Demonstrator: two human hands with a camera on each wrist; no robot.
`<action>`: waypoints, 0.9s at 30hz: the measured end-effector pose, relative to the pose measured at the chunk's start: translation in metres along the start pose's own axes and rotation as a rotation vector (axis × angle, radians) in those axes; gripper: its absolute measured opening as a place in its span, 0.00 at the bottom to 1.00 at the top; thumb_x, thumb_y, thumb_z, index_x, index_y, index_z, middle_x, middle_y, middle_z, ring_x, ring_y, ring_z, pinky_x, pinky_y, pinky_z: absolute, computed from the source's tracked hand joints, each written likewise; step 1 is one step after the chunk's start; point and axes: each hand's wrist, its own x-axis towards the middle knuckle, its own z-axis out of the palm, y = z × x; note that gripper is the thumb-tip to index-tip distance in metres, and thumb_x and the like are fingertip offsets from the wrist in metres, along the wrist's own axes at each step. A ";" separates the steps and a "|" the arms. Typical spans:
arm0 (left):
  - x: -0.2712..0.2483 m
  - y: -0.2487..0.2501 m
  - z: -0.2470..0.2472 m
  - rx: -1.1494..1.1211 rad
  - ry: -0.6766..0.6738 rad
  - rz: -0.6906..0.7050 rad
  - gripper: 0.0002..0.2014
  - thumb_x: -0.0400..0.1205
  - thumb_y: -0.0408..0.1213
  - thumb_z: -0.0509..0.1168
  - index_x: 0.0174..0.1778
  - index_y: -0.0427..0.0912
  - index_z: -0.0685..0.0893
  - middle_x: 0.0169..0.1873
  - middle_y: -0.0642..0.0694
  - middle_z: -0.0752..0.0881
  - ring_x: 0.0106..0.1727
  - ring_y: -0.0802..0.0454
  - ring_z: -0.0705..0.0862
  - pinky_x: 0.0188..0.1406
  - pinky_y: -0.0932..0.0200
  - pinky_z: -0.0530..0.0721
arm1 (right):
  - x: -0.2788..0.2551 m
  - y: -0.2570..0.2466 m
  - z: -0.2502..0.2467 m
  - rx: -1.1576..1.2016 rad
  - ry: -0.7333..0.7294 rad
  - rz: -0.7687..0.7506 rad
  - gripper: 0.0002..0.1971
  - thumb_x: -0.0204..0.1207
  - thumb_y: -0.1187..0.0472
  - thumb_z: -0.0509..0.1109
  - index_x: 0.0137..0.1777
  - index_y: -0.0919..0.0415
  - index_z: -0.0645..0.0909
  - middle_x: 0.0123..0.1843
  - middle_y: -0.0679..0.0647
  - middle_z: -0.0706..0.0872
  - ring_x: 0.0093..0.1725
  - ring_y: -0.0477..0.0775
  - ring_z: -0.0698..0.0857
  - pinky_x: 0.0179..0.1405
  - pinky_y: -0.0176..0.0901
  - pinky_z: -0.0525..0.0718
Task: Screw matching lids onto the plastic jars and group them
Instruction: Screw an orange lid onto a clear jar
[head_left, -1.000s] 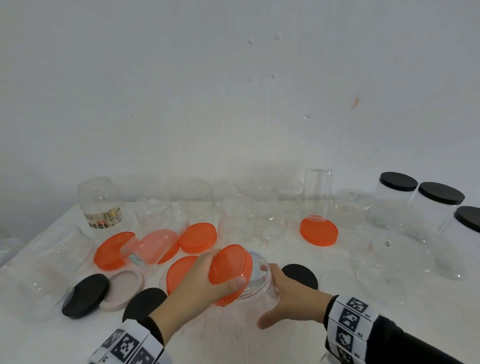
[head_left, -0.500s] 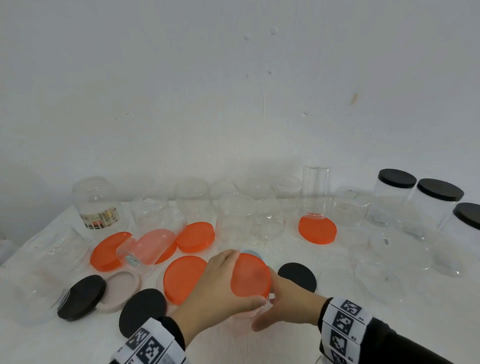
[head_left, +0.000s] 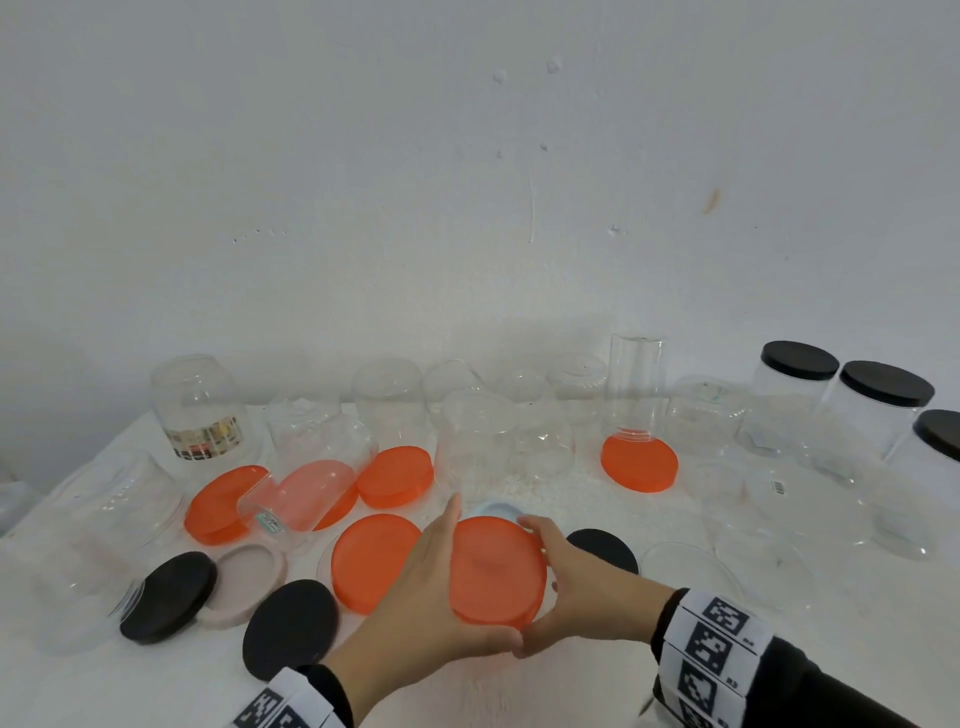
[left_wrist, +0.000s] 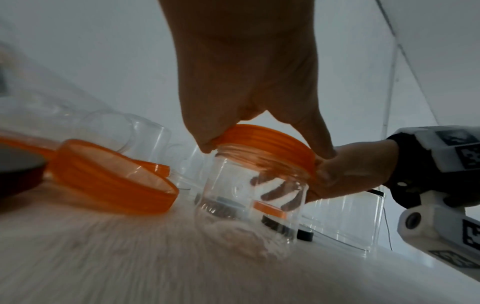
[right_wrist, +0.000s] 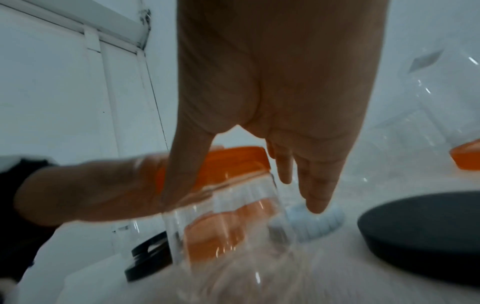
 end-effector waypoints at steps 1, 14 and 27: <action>-0.002 -0.006 -0.001 -0.050 -0.019 -0.016 0.71 0.50 0.73 0.78 0.78 0.70 0.33 0.76 0.69 0.52 0.76 0.66 0.58 0.71 0.65 0.64 | -0.003 -0.005 -0.005 -0.011 0.002 -0.021 0.61 0.54 0.44 0.86 0.79 0.35 0.44 0.64 0.27 0.66 0.60 0.29 0.74 0.49 0.18 0.74; 0.003 -0.035 0.000 -0.292 -0.140 -0.048 0.52 0.54 0.55 0.85 0.65 0.77 0.56 0.68 0.69 0.71 0.69 0.68 0.74 0.70 0.65 0.75 | 0.011 -0.081 -0.001 -0.660 -0.111 -0.025 0.53 0.62 0.36 0.77 0.81 0.38 0.48 0.75 0.47 0.60 0.74 0.59 0.64 0.65 0.62 0.78; 0.002 -0.035 -0.002 -0.291 -0.124 -0.053 0.51 0.49 0.59 0.84 0.61 0.76 0.57 0.66 0.71 0.69 0.70 0.62 0.72 0.73 0.61 0.73 | 0.017 -0.080 0.000 -0.761 -0.100 -0.084 0.49 0.60 0.34 0.77 0.77 0.36 0.52 0.69 0.46 0.64 0.64 0.56 0.66 0.55 0.55 0.80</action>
